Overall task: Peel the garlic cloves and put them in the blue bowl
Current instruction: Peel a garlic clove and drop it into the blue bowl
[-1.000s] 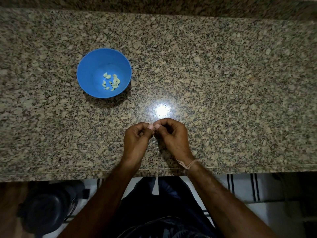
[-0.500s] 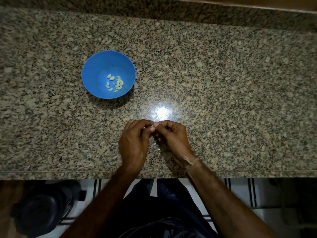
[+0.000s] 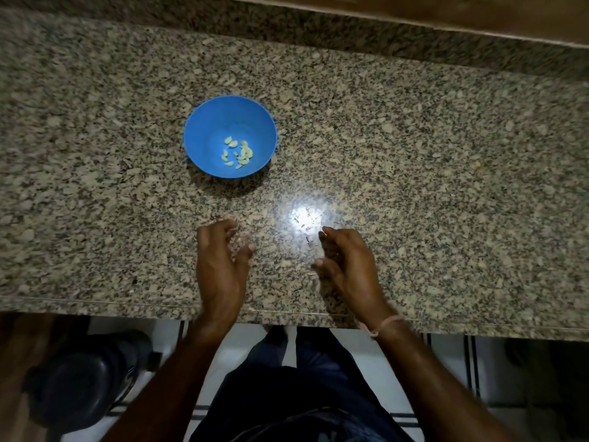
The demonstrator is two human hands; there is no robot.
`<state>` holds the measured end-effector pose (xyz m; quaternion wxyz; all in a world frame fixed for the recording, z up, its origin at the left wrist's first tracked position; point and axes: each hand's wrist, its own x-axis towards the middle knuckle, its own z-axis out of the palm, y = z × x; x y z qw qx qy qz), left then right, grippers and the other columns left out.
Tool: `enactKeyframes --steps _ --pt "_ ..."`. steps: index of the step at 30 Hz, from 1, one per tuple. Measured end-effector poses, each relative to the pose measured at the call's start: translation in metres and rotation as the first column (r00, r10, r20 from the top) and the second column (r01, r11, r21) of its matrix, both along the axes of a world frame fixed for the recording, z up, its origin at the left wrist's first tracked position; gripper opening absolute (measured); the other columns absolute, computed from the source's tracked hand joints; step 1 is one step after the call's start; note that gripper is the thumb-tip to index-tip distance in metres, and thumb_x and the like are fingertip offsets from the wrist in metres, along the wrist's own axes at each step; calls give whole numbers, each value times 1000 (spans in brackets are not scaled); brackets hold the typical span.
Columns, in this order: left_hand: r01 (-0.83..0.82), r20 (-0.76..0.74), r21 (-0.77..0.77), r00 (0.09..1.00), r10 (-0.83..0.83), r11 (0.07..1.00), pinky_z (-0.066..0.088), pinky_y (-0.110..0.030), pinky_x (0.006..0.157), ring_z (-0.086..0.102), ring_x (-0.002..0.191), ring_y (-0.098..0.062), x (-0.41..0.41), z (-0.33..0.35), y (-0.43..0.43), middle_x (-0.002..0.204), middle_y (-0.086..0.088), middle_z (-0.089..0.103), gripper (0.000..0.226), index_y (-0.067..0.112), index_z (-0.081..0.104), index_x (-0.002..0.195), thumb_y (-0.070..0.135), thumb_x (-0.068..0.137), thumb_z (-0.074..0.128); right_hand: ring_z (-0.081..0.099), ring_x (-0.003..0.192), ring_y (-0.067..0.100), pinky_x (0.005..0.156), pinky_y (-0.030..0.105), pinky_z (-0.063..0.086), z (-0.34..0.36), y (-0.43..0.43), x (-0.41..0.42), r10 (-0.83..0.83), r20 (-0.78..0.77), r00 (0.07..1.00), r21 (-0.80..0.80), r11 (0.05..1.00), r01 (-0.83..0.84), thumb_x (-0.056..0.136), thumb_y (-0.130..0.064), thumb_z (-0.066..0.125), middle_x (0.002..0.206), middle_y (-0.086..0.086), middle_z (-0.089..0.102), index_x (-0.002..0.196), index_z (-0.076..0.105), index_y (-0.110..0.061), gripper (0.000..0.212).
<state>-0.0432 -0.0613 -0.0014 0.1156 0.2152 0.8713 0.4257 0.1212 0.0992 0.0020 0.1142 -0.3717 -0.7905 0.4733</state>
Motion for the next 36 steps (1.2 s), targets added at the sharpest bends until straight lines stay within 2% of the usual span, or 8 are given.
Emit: enactKeyframes --steps 6,13,18,22,25,27,30,36 --pt "189 54 -59 981 -186 980 59 -43 78 59 105 -13 39 -9 -2 118 7 52 39 24 58 127 17 93 76 53 117 35 99 48 50 -4 -21 15 -3 249 968 179 983 -42 86 -7 80 132 17 52 138 58 -7 57" --pt "313 33 -90 950 -311 946 55 -42 85 58 112 -21 43 -7 37 129 -2 53 49 16 56 139 25 94 75 59 105 36 91 42 51 3 -17 -27 -2 143 990 131 991 -17 92 5 65 120 22 60 128 66 0 37" --pt "337 -28 -104 939 -342 936 54 -42 85 57 111 -22 48 -8 64 118 -1 55 41 13 63 129 20 91 78 64 104 22 89 23 52 8 0 10 -38 37 999 93 995 35 92 8 68 120 15 62 131 66 -5 42" --pt "268 -85 -73 958 -274 961 51 -43 71 57 88 -23 52 -9 72 93 -1 57 7 14 66 92 11 91 72 63 106 10 88 10 49 7 9 29 -28 -71 997 41 999 31 98 -2 69 120 5 61 138 63 -10 41" --pt "237 -77 -91 967 -244 967 48 -43 70 55 82 -22 55 -8 76 84 -2 57 13 13 64 82 5 92 67 56 129 22 105 32 49 1 23 53 94 38 995 212 972 -100 105 -43 53 142 5 57 149 54 -12 54" --pt "182 -44 -40 982 -184 983 51 -40 69 58 81 -21 58 -6 76 83 -3 61 16 11 63 80 1 92 62 29 155 28 125 45 29 -8 34 78 166 229 959 356 903 -241 105 -60 39 168 9 33 162 33 -11 76" --pt "32 100 128 994 -45 991 60 -33 70 68 83 -19 64 1 70 84 -3 68 20 12 64 82 1 97 57 -11 162 26 130 51 -3 -24 45 107 171 472 865 428 813 -395 102 -73 28 175 10 -9 167 0 -8 96" --pt "-402 535 245 815 223 882 54 -32 71 61 71 -15 66 11 55 79 -3 64 15 17 65 89 13 103 62 -23 159 30 129 57 -6 -29 32 51 260 558 788 408 741 -534 105 -72 15 172 17 -20 164 -9 -4 93"
